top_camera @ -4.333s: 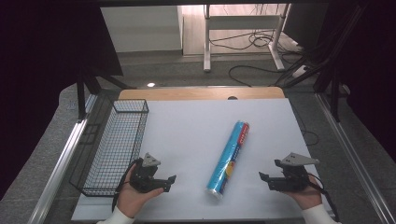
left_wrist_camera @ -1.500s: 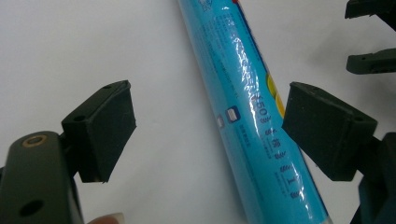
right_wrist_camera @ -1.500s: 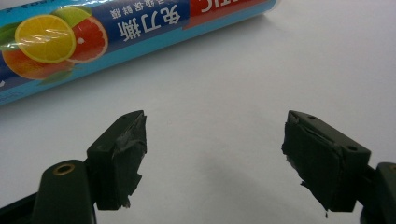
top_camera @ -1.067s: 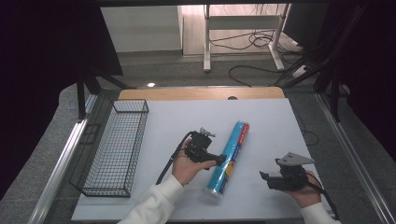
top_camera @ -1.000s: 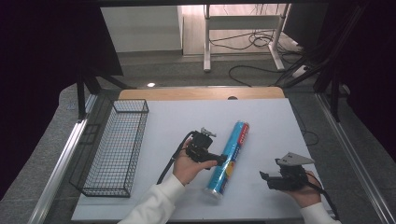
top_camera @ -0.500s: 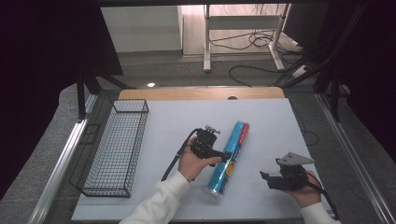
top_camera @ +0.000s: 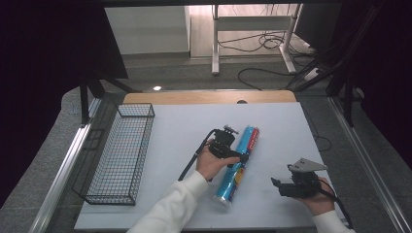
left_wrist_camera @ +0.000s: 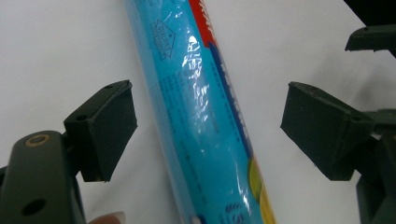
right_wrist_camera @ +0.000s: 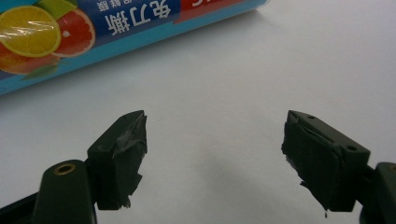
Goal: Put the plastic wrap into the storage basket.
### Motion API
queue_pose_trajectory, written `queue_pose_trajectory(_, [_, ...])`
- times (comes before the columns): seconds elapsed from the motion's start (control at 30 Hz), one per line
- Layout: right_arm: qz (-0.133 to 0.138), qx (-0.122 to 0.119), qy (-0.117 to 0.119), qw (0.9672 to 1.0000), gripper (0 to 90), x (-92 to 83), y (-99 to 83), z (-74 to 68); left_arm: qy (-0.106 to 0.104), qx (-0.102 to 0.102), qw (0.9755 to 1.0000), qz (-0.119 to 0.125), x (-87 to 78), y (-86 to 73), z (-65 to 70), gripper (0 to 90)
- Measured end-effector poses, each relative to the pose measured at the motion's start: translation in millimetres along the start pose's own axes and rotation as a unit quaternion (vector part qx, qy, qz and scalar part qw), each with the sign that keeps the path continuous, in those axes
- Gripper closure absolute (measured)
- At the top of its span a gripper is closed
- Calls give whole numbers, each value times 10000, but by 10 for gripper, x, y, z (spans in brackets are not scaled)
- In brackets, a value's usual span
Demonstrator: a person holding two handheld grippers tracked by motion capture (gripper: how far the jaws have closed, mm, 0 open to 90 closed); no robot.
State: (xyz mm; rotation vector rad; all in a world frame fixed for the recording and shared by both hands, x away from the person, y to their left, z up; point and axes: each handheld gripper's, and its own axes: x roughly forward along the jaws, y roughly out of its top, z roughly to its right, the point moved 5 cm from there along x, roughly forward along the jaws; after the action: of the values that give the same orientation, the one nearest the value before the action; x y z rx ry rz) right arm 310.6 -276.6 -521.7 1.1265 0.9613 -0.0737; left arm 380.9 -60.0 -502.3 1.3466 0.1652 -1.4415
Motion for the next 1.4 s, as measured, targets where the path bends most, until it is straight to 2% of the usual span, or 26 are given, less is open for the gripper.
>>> queue_pose_trajectory(0.23, [6, 1, -4, 10000, 220, -7, 1, -1, 35, -33, 9998, -179, 177, 33, 11, 179])
queue_pose_trajectory(0.4, [6, 6, -3, 10000, 220, -5, 1, -1, 102, -105, 9990, -412, 327, 31, -18, 175])
queue_pose_trajectory(0.83, [-19, -11, -30, 10000, 220, 7, -6, 6, 210, -346, 9971, -642, 484, 4, -80, 194])
queue_pose_trajectory(0.87, [-22, -10, -33, 10000, 219, 7, -6, 6, 241, -349, 9965, -722, 501, -2, -94, 192])
queue_pose_trajectory(1.03, [-36, -21, -44, 10000, 220, 12, -9, 6, 91, -407, 9962, -770, 532, -4, -64, 241])
queue_pose_trajectory(1.13, [-35, -14, -56, 10000, 219, 13, -8, 7, 147, -388, 9956, -839, 532, 6, -53, 259])
queue_pose_trajectory(1.3, [-40, -19, -70, 10000, 219, 11, -8, 8, 89, -505, 9951, -839, 526, 11, -69, 270])
queue_pose_trajectory(1.37, [-24, 4, -78, 10000, 219, 5, -3, 16, 15, -582, 9945, -873, 516, 15, -86, 275])
queue_pose_trajectory(1.4, [-15, 15, -79, 10000, 220, 2, 0, 18, -91, -675, 9937, -892, 506, 18, -113, 277])
